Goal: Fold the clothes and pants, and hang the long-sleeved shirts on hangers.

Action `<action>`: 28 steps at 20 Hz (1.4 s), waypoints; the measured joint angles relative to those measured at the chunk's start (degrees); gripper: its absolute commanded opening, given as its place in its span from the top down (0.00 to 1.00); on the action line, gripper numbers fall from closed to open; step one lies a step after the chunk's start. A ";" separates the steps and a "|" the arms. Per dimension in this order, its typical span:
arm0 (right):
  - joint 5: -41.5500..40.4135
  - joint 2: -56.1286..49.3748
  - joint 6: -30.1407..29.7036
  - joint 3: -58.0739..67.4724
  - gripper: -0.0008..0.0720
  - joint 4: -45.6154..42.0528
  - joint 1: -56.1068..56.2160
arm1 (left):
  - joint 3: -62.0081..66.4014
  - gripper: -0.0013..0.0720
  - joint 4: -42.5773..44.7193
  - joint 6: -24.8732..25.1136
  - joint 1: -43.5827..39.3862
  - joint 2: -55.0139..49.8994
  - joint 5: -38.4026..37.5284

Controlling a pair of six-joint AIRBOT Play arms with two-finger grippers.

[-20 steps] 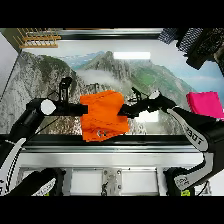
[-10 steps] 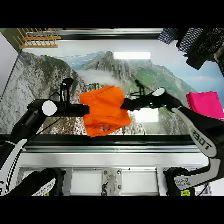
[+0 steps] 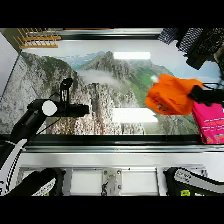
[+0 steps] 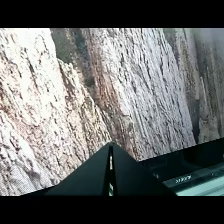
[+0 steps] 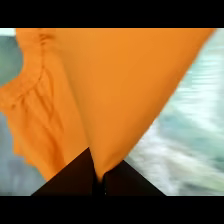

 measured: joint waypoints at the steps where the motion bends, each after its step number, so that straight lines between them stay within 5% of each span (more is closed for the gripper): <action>1: -0.33 0.50 0.17 0.00 0.97 -0.04 -4.00 | 0.00 0.97 0.02 0.00 0.00 0.00 0.00; 6: -4.07 1.53 0.07 0.68 0.97 4.35 -16.74 | 0.00 0.97 0.00 -0.24 0.00 0.00 -0.04; 13: -7.45 4.74 -1.99 5.60 0.97 6.84 -20.55 | 0.00 0.97 -0.02 -1.07 0.00 0.00 -0.04; 23: -1.01 11.02 14.88 -2.49 0.95 -23.98 -20.92 | 0.00 0.97 0.00 -1.07 0.00 0.00 -0.02; 24: -0.74 11.32 15.87 -4.07 0.85 -25.55 -20.92 | 0.00 0.97 0.02 -1.07 0.00 0.00 -0.04; 26: 0.17 11.67 17.33 -6.73 0.16 -28.02 -20.92 | 0.00 0.97 0.04 -1.07 0.00 0.00 -0.04; 28: 1.09 11.80 18.21 -8.17 0.09 -29.70 -20.94 | 0.00 0.97 0.04 -1.07 0.00 0.00 -0.04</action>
